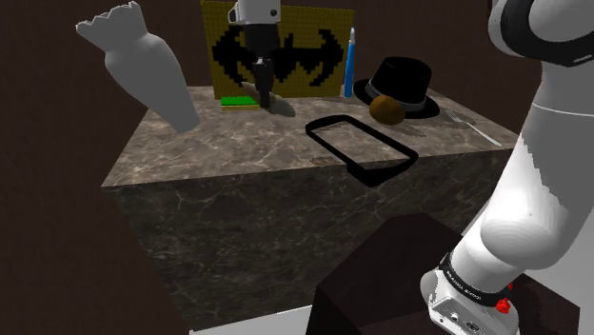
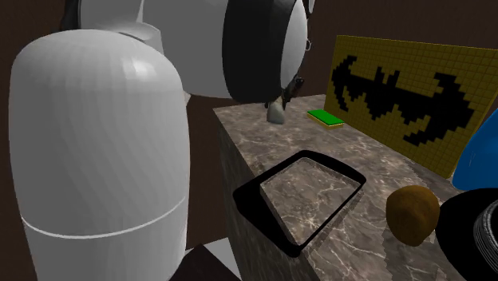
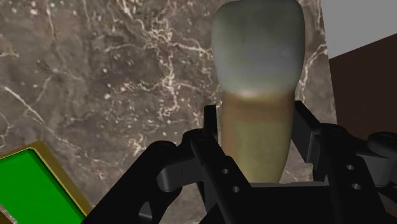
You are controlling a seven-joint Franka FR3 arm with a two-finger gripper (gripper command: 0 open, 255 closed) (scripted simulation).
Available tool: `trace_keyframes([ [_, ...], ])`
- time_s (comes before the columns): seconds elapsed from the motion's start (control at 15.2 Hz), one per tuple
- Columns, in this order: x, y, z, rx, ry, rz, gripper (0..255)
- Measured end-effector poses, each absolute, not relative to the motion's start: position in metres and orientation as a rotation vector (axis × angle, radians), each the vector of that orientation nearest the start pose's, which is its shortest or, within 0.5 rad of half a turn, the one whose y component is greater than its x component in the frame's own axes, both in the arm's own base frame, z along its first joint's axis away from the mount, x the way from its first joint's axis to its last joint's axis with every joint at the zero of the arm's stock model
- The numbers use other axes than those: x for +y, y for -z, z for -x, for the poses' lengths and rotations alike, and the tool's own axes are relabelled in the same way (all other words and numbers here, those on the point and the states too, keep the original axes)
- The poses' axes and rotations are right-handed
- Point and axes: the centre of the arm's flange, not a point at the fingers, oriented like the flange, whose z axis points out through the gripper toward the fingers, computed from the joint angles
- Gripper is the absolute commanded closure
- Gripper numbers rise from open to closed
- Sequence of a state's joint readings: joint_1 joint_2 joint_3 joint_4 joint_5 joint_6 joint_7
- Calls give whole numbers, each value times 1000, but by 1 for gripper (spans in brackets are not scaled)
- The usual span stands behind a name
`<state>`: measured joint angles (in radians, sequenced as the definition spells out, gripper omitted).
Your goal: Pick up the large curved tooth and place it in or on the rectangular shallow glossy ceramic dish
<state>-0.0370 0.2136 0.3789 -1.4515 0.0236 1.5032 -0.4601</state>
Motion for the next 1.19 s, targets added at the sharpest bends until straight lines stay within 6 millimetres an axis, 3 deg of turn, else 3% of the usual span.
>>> trace_keyframes([
  [1.19,-4,-562,-425,-1174,-214,2786,255],
])
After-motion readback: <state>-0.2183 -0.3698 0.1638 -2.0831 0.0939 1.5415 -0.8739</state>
